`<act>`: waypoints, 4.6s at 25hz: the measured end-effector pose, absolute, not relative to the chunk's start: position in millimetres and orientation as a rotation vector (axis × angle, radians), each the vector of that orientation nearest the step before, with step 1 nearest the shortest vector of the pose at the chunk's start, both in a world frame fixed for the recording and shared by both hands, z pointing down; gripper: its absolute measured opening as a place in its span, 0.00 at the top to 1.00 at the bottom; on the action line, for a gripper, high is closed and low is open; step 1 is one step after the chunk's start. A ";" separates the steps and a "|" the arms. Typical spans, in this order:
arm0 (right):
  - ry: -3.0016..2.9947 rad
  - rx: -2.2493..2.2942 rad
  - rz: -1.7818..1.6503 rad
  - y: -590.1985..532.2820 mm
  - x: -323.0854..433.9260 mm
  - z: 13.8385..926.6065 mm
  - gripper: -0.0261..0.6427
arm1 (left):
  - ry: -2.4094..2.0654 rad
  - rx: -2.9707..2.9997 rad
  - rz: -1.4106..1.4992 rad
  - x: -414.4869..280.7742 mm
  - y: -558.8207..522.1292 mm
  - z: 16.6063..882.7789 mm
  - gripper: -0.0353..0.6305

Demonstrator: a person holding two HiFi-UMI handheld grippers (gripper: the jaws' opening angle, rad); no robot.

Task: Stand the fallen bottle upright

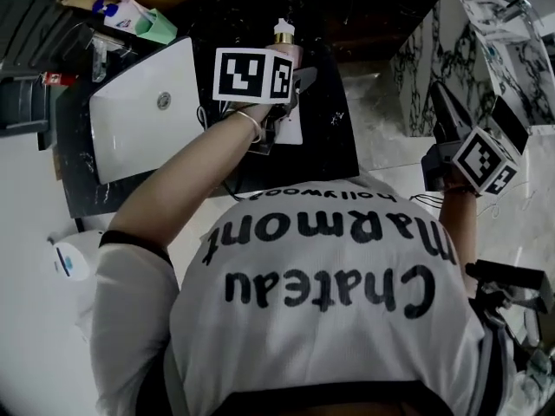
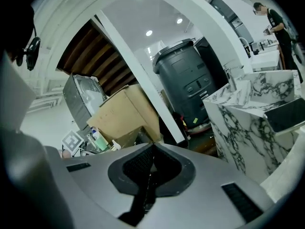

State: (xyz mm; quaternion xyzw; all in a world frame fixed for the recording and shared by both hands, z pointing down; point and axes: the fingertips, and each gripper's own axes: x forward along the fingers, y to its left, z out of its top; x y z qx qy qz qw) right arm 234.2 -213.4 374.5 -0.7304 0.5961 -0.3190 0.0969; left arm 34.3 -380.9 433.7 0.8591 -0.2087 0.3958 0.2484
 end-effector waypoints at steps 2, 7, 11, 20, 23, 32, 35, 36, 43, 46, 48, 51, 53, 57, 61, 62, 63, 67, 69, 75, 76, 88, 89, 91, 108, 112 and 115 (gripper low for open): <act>1.802 -2.114 -0.969 -221.3 232.7 377.1 0.95 | -0.597 2.307 1.137 35.9 -381.2 440.1 0.32; 1.905 -2.017 -0.980 -232.6 235.9 374.1 0.95 | -0.654 2.295 1.259 36.2 -383.6 445.5 0.32; 1.928 -1.990 -0.978 -222.4 254.9 374.9 0.95 | -0.670 2.299 1.334 35.1 -383.1 449.1 0.33; 1.881 -1.954 -1.025 -173.0 292.8 393.3 0.95 | -0.622 2.292 1.452 31.8 -370.3 448.1 0.46; 1.886 -1.949 -1.041 -160.4 299.8 398.5 0.95 | -0.632 2.315 1.411 33.9 -371.3 448.2 0.45; 1.981 -1.919 -1.131 -141.8 298.8 422.5 0.95 | -0.694 2.426 1.426 36.1 -372.9 441.1 0.46; 1.996 -1.904 -1.169 -139.0 296.1 436.4 0.95 | -0.733 2.473 1.445 37.7 -370.3 439.7 0.46; 1.998 -1.896 -1.187 -138.8 294.5 441.4 0.95 | -0.744 2.487 1.450 38.5 -370.4 439.2 0.46; 2.010 -1.872 -1.240 -136.2 290.6 458.9 0.95 | -0.787 2.578 1.461 41.1 -366.0 429.5 0.47; 2.000 -1.869 -1.230 -137.1 291.9 457.0 0.95 | -0.792 2.592 1.416 40.7 -362.9 426.7 0.47; 2.009 -1.868 -1.217 -138.7 292.0 453.9 0.95 | -0.812 2.595 1.359 38.7 -364.3 421.3 0.47; 2.017 -1.869 -1.218 -137.5 291.4 453.5 0.95 | -0.858 2.597 1.268 33.8 -367.2 411.7 0.47; 2.023 -1.859 -1.219 -136.9 290.1 453.5 0.95 | -0.894 2.603 1.216 30.7 -368.8 404.5 0.47; 2.036 -1.801 -1.203 -141.6 283.7 448.4 0.95 | -0.929 2.625 1.146 26.4 -368.5 392.7 0.47; 2.062 -1.786 -1.194 -146.7 279.6 444.1 0.94 | -0.964 2.646 1.079 24.0 -368.7 380.7 0.47; 2.064 -1.783 -1.187 -147.9 279.5 442.1 0.95 | -0.972 2.653 1.062 24.2 -369.3 377.1 0.47; 2.063 -1.779 -1.179 -149.1 279.6 440.1 0.94 | -0.978 2.662 1.044 24.6 -369.9 373.3 0.47; 2.061 -1.765 -1.167 -152.4 279.0 434.8 0.95 | -1.008 2.694 0.946 25.6 -372.7 356.9 0.47; 2.081 -1.771 -1.149 -154.1 279.3 431.8 0.95 | -1.034 2.707 0.882 24.9 -374.5 348.4 0.47; 2.106 -1.761 -1.135 -157.5 278.9 427.7 0.94 | -1.096 2.724 0.660 23.3 -376.6 325.1 0.47; 2.111 -1.757 -1.133 -158.8 278.7 426.4 0.95 | -1.101 2.726 0.638 22.9 -375.9 322.7 0.47; 2.238 -1.687 -1.118 -171.4 263.6 413.8 0.95 | -1.293 2.717 0.427 -5.2 -364.5 304.1 0.48; 2.251 -1.681 -1.119 -172.0 261.7 413.9 0.95 | -1.305 2.716 0.416 -7.2 -362.8 303.6 0.48; 2.276 -1.666 -1.122 -172.9 257.3 413.7 0.95 | -1.324 2.719 0.404 -10.4 -358.7 302.6 0.48; 2.388 -1.590 -1.138 -165.8 231.4 405.0 0.95 | -1.423 2.705 0.311 -29.9 -337.7 288.5 0.51; 2.395 -1.579 -1.134 -170.2 228.0 404.0 0.95 | -1.440 2.714 0.271 -35.9 -332.5 288.3 0.52; 2.404 -1.561 -1.122 -172.9 224.1 397.4 0.95 | -1.439 2.723 0.247 -38.9 -324.5 287.4 0.52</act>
